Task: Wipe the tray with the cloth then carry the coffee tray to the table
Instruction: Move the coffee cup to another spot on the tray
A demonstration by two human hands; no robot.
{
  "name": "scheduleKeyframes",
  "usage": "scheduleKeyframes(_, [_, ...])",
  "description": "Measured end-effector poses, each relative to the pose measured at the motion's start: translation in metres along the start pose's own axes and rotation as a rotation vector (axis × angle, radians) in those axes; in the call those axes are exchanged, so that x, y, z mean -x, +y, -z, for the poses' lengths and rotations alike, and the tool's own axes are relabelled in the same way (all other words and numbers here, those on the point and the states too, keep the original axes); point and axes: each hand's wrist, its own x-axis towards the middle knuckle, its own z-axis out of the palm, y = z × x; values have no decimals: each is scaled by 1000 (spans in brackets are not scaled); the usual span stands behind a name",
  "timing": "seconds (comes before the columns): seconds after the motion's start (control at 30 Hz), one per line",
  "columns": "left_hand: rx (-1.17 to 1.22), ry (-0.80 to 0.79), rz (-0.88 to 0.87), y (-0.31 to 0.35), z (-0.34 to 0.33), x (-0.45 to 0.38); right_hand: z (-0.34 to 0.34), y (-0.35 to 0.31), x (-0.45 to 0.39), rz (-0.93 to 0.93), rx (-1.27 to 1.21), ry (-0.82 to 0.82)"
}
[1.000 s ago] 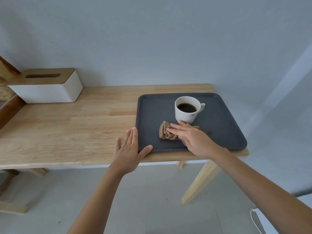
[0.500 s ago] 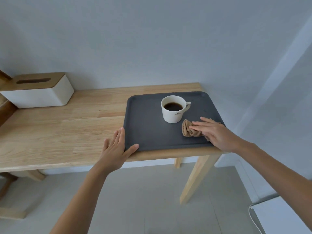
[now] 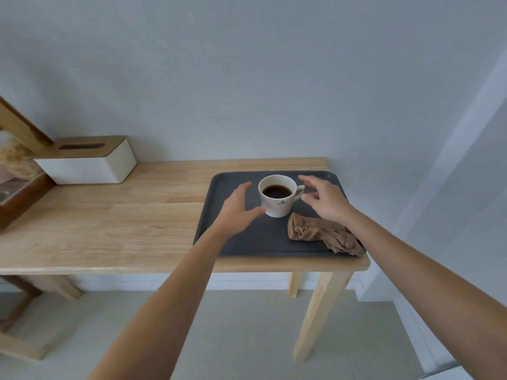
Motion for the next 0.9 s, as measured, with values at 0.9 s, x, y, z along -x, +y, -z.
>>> scheduleKeyframes(0.9, [218, 8, -80, -69, 70, -91, -70, -64, -95, -26, -253, 16])
